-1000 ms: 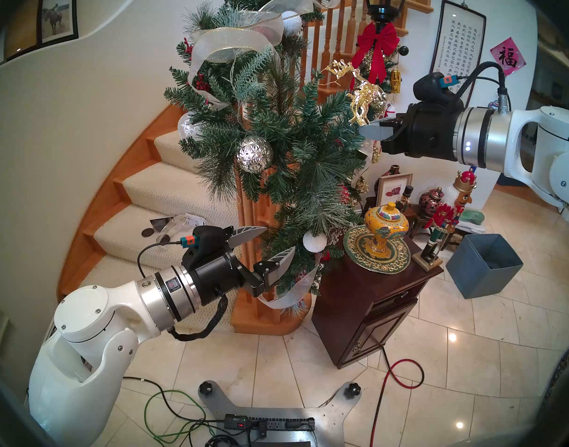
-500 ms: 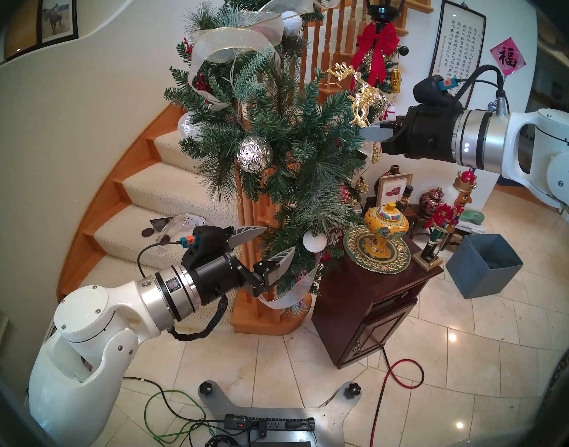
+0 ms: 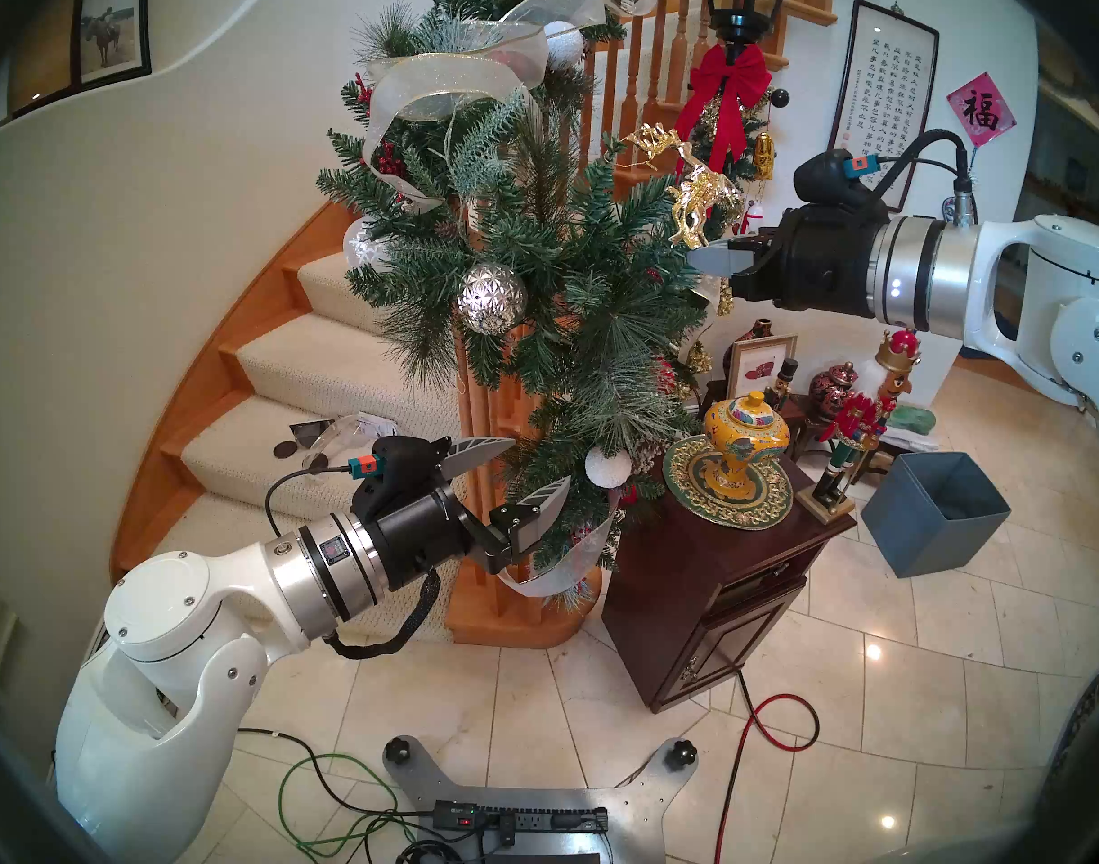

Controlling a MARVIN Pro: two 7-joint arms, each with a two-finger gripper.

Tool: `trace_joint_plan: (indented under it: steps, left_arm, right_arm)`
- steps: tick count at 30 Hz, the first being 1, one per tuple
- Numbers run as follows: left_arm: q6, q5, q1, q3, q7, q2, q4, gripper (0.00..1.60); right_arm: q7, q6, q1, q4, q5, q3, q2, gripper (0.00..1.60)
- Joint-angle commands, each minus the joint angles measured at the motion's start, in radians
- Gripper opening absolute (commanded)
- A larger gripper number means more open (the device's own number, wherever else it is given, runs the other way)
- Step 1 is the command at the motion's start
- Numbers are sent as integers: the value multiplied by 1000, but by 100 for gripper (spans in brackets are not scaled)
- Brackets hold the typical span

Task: Hang the ornament onto the Christmas-tree-style decoration

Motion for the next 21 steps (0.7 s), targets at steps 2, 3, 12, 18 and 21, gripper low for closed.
trace_joint_plan:
  steps: [2, 3, 12, 18, 21]
  left_arm:
    - [-2, -1, -4, -2, -1, 0, -8, 160]
    - [-2, -1, -4, -2, -1, 0, -8, 160]
    - [-2, -1, -4, -2, -1, 0, -8, 160]
    - [-2, -1, -4, -2, -1, 0, -9, 160]
    - [-2, -1, -4, -2, -1, 0, -9, 160]
  right_arm:
    - [10, 5, 41, 0, 4, -19, -29, 0]
    - [11, 6, 44, 1, 4, -23, -32, 0]
    - [19, 14, 74, 10, 2, -61, -64, 0]
    - [18, 33, 108, 22, -2, -95, -96, 0]
    - [16, 43, 125, 29, -6, -110, -112, 0]
